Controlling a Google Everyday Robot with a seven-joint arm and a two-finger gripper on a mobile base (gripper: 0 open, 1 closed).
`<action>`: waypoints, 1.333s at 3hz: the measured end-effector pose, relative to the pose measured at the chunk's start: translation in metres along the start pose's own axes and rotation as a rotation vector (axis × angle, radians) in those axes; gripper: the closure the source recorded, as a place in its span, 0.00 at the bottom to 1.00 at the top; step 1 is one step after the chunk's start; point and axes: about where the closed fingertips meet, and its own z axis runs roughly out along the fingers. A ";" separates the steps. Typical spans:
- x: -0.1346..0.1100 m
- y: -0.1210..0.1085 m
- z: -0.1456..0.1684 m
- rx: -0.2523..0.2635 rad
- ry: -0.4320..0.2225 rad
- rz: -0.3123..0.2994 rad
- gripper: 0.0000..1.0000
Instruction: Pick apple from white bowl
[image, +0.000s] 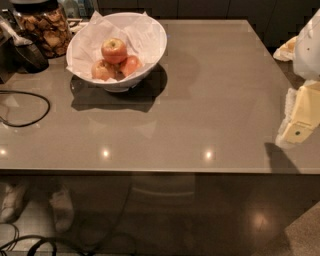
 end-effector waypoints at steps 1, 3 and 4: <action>-0.025 -0.020 0.006 -0.010 0.007 -0.027 0.00; -0.027 -0.021 0.005 -0.008 -0.024 -0.012 0.00; -0.061 -0.034 0.016 -0.083 -0.106 -0.019 0.00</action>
Offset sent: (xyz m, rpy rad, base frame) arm 0.0601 0.0386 0.0013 -0.0472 0.0823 0.0453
